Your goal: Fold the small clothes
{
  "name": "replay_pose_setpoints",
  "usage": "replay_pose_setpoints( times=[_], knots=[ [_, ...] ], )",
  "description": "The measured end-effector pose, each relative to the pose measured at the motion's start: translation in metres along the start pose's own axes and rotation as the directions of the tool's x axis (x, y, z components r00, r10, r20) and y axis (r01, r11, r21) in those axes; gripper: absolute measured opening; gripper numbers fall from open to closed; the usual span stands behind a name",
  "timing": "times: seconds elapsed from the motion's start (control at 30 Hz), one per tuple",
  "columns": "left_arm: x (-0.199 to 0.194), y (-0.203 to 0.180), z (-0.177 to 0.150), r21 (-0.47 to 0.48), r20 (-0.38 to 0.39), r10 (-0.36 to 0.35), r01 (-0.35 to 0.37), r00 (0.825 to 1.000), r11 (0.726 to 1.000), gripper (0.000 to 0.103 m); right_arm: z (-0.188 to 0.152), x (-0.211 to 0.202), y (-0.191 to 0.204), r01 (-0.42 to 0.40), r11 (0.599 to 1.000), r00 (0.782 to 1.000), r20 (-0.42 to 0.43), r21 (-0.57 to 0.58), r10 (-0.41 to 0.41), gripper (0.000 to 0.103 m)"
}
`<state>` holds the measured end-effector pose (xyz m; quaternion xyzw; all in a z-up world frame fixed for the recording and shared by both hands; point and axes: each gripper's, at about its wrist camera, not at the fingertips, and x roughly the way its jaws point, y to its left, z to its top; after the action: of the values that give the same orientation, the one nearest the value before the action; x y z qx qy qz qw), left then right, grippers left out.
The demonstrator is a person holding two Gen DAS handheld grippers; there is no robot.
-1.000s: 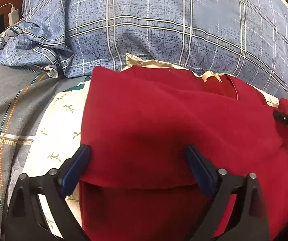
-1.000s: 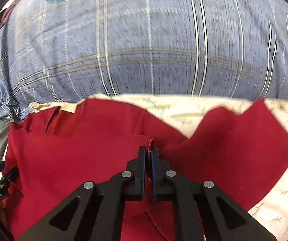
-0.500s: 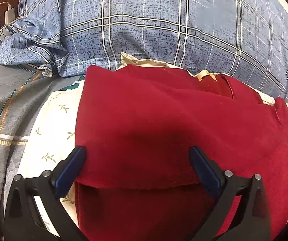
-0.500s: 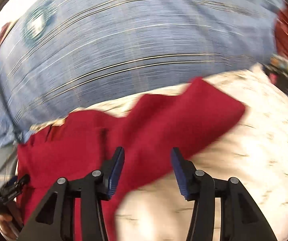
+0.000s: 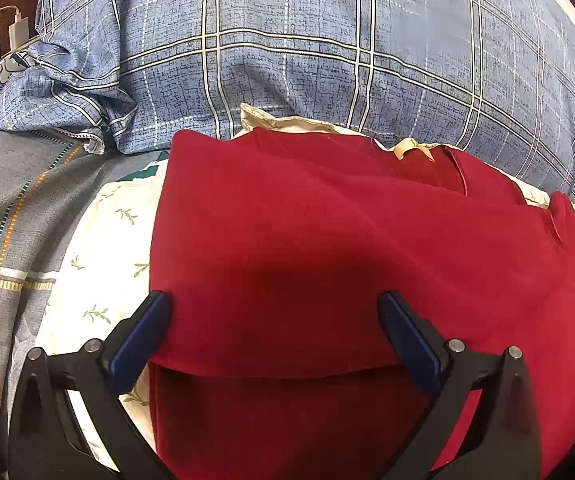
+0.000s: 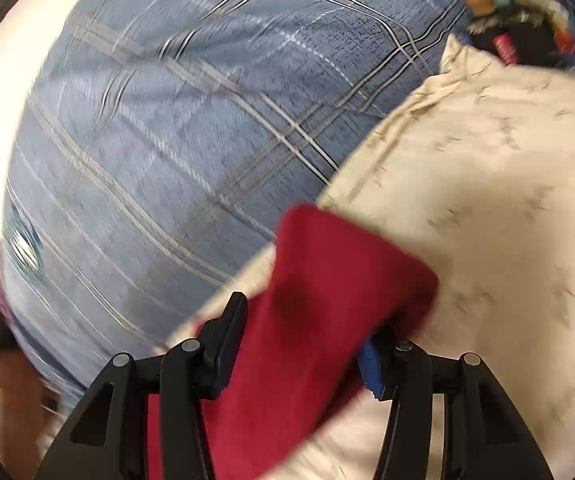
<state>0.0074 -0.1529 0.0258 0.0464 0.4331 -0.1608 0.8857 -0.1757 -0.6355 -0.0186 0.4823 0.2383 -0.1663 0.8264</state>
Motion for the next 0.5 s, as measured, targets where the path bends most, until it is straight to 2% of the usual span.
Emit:
replay_pose_setpoints(
  times=[0.07, 0.13, 0.23, 0.27, 0.3, 0.4, 0.5],
  knots=[
    [0.001, -0.001, 0.0, 0.003, -0.002, 0.004, -0.004, 1.0, 1.0, 0.103, 0.009, 0.009, -0.006, 0.001, 0.999, 1.0, 0.01, 0.04, -0.002, 0.046],
    [0.001, -0.001, 0.0, 0.003, -0.002, 0.004, -0.004, 1.0, 1.0, 0.103, 0.015, 0.008, -0.008, 0.008, 0.999, 0.999, 0.04, 0.05, -0.01, 0.007],
    [0.0, -0.001, 0.0, 0.004, -0.003, 0.006, -0.006, 1.0, 1.0, 0.103, 0.017, -0.006, 0.003, 0.001, 1.0, 0.996, 0.085, 0.011, -0.002, 0.006],
    [0.001, -0.001, 0.0, 0.005, -0.004, 0.008, -0.008, 1.0, 1.0, 0.103, 0.016, -0.019, 0.02, 0.016, 0.998, 0.993, 0.115, -0.056, -0.01, 0.006],
    [0.001, -0.002, 0.0, 0.006, -0.004, 0.01, -0.01, 1.0, 1.0, 0.103, 0.016, -0.019, 0.02, 0.016, 0.998, 0.993, 0.115, -0.056, -0.01, 0.006],
    [0.0, -0.002, 0.0, 0.007, -0.004, 0.01, -0.01, 1.0, 1.0, 0.103, 0.011, -0.04, 0.053, 0.022, 0.982, 0.988, 0.151, -0.186, 0.007, 0.006],
    [-0.004, -0.001, 0.001, 0.005, 0.006, -0.002, 0.002, 1.0, 1.0, 0.103, -0.006, -0.056, 0.102, -0.059, 0.946, 0.986, 0.127, -0.32, 0.105, 0.007]
  ],
)
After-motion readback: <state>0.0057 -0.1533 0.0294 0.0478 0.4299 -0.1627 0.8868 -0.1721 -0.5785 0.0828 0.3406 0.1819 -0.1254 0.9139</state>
